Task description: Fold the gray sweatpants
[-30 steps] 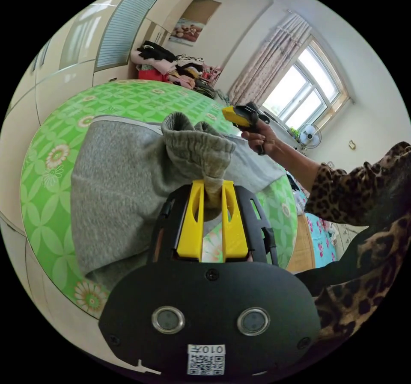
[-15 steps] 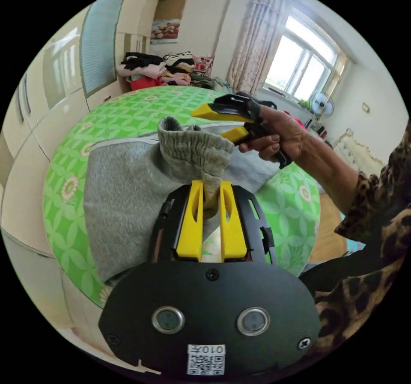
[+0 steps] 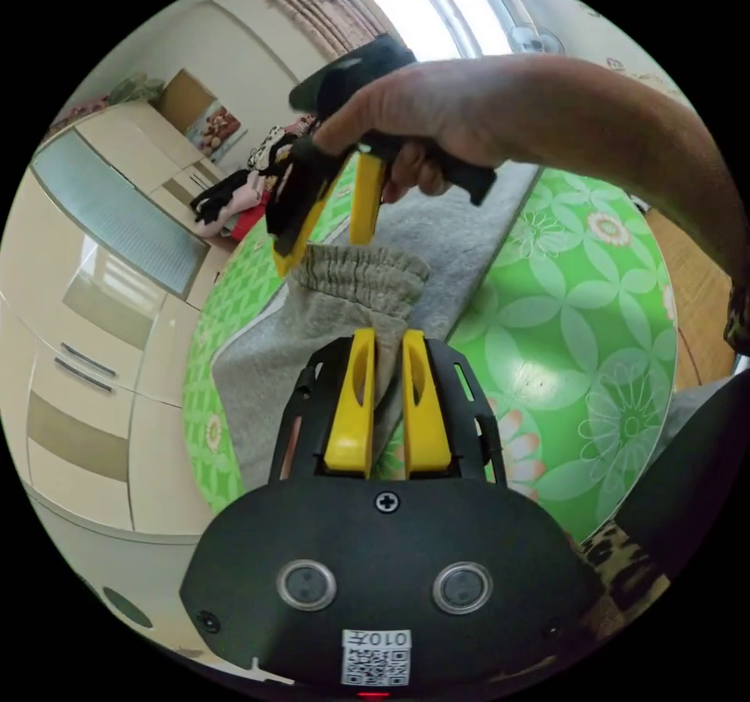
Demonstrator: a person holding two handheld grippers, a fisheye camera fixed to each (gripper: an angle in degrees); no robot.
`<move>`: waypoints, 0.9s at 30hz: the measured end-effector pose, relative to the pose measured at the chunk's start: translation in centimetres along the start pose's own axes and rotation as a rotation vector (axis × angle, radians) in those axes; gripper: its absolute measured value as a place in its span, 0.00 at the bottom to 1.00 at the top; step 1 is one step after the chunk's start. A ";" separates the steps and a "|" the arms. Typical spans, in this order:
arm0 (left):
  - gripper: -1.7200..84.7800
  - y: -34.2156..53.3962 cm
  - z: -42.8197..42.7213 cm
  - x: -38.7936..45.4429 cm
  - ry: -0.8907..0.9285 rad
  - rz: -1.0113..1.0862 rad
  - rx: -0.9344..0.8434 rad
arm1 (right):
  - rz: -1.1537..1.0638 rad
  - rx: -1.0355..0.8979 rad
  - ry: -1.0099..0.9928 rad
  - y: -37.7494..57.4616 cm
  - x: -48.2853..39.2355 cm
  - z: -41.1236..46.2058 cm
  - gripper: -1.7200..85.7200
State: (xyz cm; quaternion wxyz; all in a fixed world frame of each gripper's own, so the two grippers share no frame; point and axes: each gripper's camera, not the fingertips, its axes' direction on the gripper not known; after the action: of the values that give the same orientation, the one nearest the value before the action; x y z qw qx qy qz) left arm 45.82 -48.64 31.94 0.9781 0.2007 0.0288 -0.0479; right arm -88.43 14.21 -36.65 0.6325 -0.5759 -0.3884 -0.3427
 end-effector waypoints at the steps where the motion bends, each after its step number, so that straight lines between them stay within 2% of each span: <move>1: 0.05 0.2 0.1 0.1 -0.017 -0.004 -0.004 | 0.002 0.006 0.104 0.5 0.1 0.4 0.19; 2: 0.04 0.4 0.2 0.0 -0.024 -0.028 -0.009 | -0.014 0.019 0.129 1.0 0.1 0.3 0.17; 4: 0.03 0.9 0.1 -0.9 0.018 -0.079 -0.006 | -0.037 0.131 0.003 3.6 1.4 -1.1 0.11; 7: 0.02 1.7 -0.1 -3.7 0.129 -0.213 -0.004 | 0.016 0.195 -0.174 6.5 4.4 -2.0 0.09; 9: 0.02 2.4 0.2 -6.5 0.207 -0.326 0.008 | -0.036 0.270 -0.263 8.6 4.6 -3.1 0.08; 11: 0.02 3.3 1.3 -10.5 0.236 -0.446 0.029 | -0.040 0.273 -0.203 9.7 4.6 -3.4 0.08; 14: 0.02 3.0 4.5 -15.3 0.281 -0.514 0.030 | 0.071 0.189 -0.090 9.8 7.6 -1.2 0.08; 16: 0.02 2.5 6.2 -17.4 0.314 -0.526 0.071 | 0.123 0.210 -0.245 11.0 10.5 -0.7 0.09; 19: 0.02 1.2 9.4 -19.3 0.412 -0.541 0.056 | 0.161 0.237 -0.338 13.2 12.0 -0.8 0.09; 22: 0.02 -0.4 9.8 -18.5 0.448 -0.495 0.121 | 0.128 0.299 -0.299 15.8 12.3 -1.9 0.11; 25: 0.02 -2.6 12.3 -16.9 0.524 -0.466 0.101 | 0.179 0.233 -0.284 17.8 14.4 -1.4 0.11; 27: 0.02 -4.1 13.8 -15.6 0.548 -0.431 0.111 | 0.172 0.321 -0.309 20.4 15.7 -2.2 0.10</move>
State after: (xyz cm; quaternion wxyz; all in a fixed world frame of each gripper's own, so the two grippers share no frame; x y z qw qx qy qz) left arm 30.44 -56.62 44.21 0.8891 0.2481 0.3292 -0.1991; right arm -62.95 14.33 -32.24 0.6758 -0.5445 -0.4797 -0.1294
